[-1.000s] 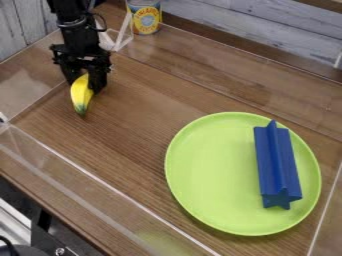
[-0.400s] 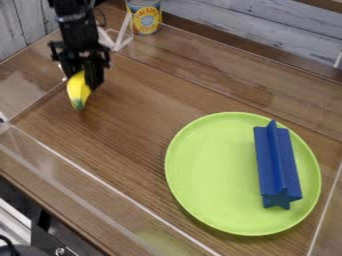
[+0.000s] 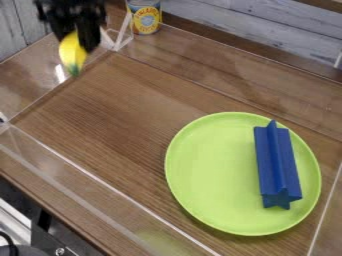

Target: Put the banana in the green plate

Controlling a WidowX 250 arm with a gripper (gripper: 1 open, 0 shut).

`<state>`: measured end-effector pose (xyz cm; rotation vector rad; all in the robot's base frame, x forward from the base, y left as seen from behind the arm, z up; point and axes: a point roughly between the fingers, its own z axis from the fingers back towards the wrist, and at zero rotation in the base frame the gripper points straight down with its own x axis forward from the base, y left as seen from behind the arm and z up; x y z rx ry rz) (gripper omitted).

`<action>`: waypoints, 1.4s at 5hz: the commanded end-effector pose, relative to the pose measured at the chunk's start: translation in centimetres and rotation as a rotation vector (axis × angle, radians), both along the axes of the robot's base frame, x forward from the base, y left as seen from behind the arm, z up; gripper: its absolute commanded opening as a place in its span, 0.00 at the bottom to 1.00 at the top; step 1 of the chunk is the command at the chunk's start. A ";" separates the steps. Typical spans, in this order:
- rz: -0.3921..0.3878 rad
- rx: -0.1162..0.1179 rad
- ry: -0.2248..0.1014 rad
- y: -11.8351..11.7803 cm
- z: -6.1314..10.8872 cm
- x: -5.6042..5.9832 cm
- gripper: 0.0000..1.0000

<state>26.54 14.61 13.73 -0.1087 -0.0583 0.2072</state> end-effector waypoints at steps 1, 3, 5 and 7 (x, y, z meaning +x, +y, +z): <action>-0.022 -0.012 -0.051 -3.9 2.3 -0.8 0.00; -0.099 -0.057 -0.046 -11.7 2.9 -3.1 0.00; -0.195 -0.075 -0.033 -16.4 2.9 -6.1 0.00; -0.215 -0.063 -0.044 -21.3 1.2 -7.2 0.00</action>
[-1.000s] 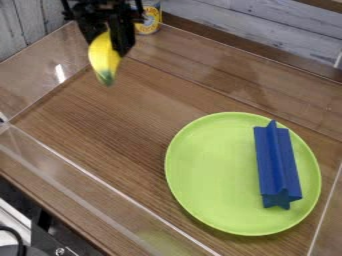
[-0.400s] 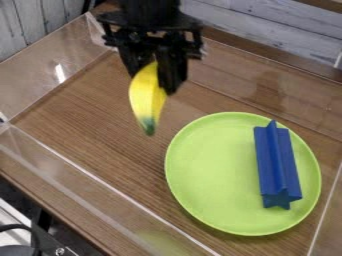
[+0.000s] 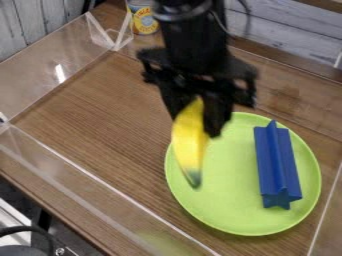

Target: Put the banana in the green plate

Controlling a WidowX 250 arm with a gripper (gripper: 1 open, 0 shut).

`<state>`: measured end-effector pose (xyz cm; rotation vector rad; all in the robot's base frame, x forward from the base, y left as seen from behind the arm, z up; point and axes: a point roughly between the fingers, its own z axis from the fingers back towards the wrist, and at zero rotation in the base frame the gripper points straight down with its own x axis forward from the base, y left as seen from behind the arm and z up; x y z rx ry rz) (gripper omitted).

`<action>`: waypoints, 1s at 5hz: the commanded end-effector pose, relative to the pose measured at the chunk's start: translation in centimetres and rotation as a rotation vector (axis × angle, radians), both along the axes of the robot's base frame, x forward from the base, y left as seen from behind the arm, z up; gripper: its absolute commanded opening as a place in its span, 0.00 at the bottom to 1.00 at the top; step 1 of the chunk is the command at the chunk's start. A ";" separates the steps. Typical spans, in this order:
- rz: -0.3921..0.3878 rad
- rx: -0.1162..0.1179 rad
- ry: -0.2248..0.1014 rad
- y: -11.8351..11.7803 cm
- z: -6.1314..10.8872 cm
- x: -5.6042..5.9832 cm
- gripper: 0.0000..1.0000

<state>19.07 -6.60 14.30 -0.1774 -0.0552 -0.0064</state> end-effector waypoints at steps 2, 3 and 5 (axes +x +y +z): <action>-0.005 -0.001 -0.055 -2.3 -2.1 -0.1 0.00; -0.005 -0.005 -0.057 -2.1 -2.8 -0.1 0.00; -0.015 -0.015 -0.056 -1.5 -2.5 -0.1 0.00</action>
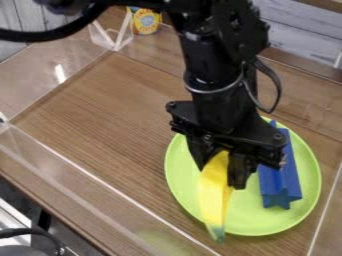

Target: Put the banana in the green plate

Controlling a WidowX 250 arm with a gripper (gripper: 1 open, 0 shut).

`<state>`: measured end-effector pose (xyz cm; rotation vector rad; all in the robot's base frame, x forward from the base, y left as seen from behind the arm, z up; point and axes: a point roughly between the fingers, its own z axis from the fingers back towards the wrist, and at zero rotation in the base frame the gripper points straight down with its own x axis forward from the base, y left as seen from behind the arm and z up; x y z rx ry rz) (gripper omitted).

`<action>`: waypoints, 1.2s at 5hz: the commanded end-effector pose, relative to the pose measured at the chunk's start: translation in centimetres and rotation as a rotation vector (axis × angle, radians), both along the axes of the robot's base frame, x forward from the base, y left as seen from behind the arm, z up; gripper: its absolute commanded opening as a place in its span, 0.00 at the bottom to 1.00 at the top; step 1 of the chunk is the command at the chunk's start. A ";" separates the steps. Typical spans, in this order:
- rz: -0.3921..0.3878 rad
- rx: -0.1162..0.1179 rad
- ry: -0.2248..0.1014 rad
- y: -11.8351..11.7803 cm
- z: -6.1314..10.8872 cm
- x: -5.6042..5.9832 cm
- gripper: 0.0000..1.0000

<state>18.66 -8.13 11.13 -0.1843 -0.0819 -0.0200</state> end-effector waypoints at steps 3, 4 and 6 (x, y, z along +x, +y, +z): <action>-0.013 -0.008 -0.024 0.8 1.1 0.5 1.00; -0.019 -0.006 -0.021 0.9 1.1 0.6 1.00; -0.032 -0.005 -0.008 1.0 0.7 0.7 1.00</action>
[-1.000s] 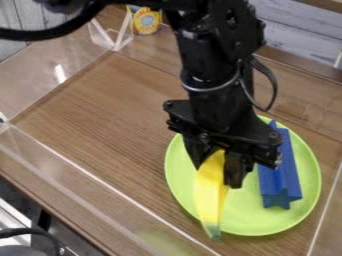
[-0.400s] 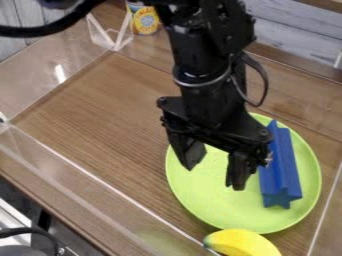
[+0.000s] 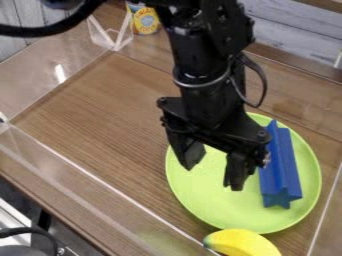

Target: Put the banana in the green plate

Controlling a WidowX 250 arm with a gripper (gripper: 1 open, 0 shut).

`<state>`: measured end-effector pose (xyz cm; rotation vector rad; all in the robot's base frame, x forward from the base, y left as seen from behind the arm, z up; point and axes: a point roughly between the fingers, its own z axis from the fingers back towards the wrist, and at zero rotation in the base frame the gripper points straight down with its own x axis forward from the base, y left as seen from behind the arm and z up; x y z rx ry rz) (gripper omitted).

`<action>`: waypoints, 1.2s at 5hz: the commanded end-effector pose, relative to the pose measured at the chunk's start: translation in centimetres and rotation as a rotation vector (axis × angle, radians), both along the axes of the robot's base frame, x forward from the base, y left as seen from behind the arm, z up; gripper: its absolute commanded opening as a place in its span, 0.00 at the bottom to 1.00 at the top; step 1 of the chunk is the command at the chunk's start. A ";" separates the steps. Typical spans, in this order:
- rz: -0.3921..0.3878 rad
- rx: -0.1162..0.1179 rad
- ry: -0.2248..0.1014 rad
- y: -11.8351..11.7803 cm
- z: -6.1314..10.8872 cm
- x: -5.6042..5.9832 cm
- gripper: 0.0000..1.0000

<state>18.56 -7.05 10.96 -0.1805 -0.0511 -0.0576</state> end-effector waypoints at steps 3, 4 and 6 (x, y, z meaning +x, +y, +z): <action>-0.013 -0.009 -0.016 0.1 0.2 0.9 1.00; -0.022 -0.008 -0.011 0.1 0.0 1.0 1.00; -0.040 -0.006 -0.002 0.2 -0.2 1.1 1.00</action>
